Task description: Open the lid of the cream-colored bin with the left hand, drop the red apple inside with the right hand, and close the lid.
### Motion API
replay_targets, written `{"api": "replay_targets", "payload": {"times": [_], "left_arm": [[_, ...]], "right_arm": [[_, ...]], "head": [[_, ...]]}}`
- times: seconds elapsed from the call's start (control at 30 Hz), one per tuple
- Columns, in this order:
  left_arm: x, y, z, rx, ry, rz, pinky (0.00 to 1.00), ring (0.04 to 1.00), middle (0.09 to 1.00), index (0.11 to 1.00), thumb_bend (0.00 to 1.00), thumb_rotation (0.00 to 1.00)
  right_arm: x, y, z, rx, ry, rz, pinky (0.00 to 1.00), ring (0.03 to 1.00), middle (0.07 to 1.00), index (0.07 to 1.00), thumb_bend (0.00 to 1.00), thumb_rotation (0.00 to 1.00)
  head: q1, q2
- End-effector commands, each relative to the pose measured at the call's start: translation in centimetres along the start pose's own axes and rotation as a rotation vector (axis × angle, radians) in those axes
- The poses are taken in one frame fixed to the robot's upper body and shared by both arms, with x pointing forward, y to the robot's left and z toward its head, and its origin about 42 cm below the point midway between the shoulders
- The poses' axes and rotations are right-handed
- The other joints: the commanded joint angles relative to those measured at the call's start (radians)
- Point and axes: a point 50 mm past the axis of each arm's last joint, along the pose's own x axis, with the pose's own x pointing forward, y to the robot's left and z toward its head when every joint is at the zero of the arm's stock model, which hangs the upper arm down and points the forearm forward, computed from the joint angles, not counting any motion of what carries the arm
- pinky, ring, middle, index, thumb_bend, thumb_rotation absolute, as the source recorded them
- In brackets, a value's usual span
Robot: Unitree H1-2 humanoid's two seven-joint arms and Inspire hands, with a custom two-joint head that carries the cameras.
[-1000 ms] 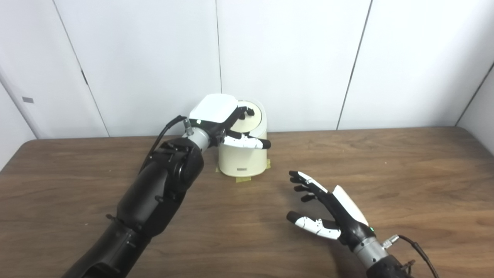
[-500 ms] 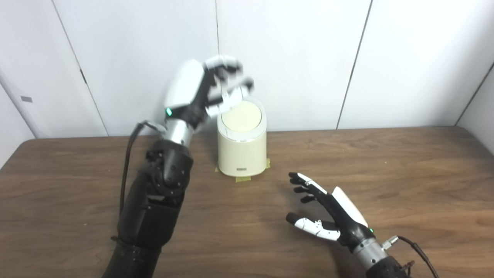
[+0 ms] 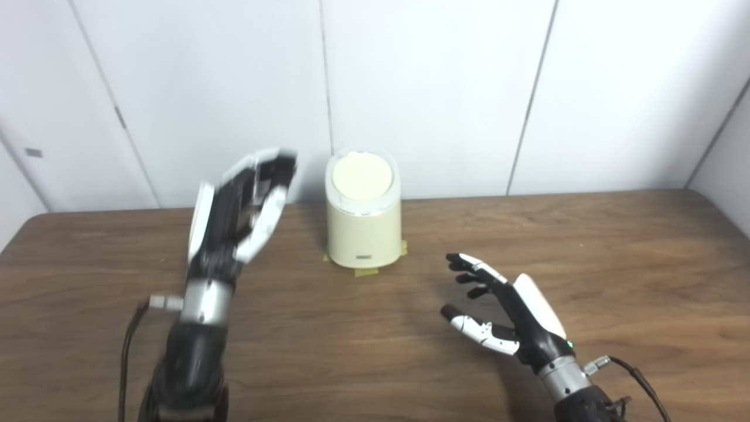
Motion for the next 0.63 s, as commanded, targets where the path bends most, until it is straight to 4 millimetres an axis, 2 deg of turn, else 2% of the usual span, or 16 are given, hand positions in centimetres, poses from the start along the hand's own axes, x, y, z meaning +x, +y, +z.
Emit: {"api": "replay_targets", "payload": {"times": [0.0, 0.07, 0.17, 0.27, 0.4, 0.5, 0.6], "left_arm": [[0.7, 0.5, 1.3, -0.018, -0.108, 0.001, 0.68, 0.744, 0.753, 0.742, 0.27, 0.57], [-0.7, 0.7, 0.4, -0.025, -0.092, -0.011, 0.68, 0.749, 0.76, 0.743, 0.27, 0.56], [-3.0, 0.9, -1.1, -0.032, -0.04, -0.01, 0.65, 0.734, 0.749, 0.737, 0.25, 0.49], [-4.8, 1.2, -2.3, -0.007, -0.007, 0.025, 0.64, 0.721, 0.738, 0.731, 0.24, 0.54], [-6.3, 1.7, -3.6, -0.021, 0.025, 0.04, 0.65, 0.734, 0.749, 0.742, 0.22, 0.51], [-7.1, 1.7, -4.3, -0.023, 0.056, 0.037, 0.66, 0.738, 0.753, 0.742, 0.23, 0.5], [-7.6, 1.6, -4.9, -0.024, 0.079, 0.045, 0.68, 0.742, 0.753, 0.734, 0.24, 0.49]], "right_arm": [[1.1, -1.0, 1.1, -0.002, -0.089, -0.108, 0.57, 0.695, 0.737, 0.754, 0.22, 0.52], [1.0, -1.0, 1.0, 0.012, -0.09, -0.142, 0.55, 0.671, 0.706, 0.719, 0.22, 0.47], [1.0, -1.0, 0.8, 0.04, -0.082, -0.185, 0.53, 0.648, 0.679, 0.677, 0.22, 0.42], [1.0, -1.0, 0.3, 0.064, -0.076, -0.213, 0.52, 0.631, 0.663, 0.661, 0.22, 0.4], [1.2, -1.0, -0.5, 0.124, -0.082, -0.267, 0.49, 0.6, 0.638, 0.636, 0.24, 0.34], [1.3, -1.0, -0.9, 0.162, -0.045, -0.292, 0.49, 0.596, 0.631, 0.621, 0.26, 0.38], [1.4, -1.2, -1.3, 0.189, -0.029, -0.299, 0.5, 0.595, 0.627, 0.61, 0.29, 0.34]], "head": [[-0.002, -0.002], [-0.004, -0.001], [-0.006, 0.0], [-0.001, -0.001], [-0.002, 0.0], [0.003, 0.001], [0.003, 0.002]]}}
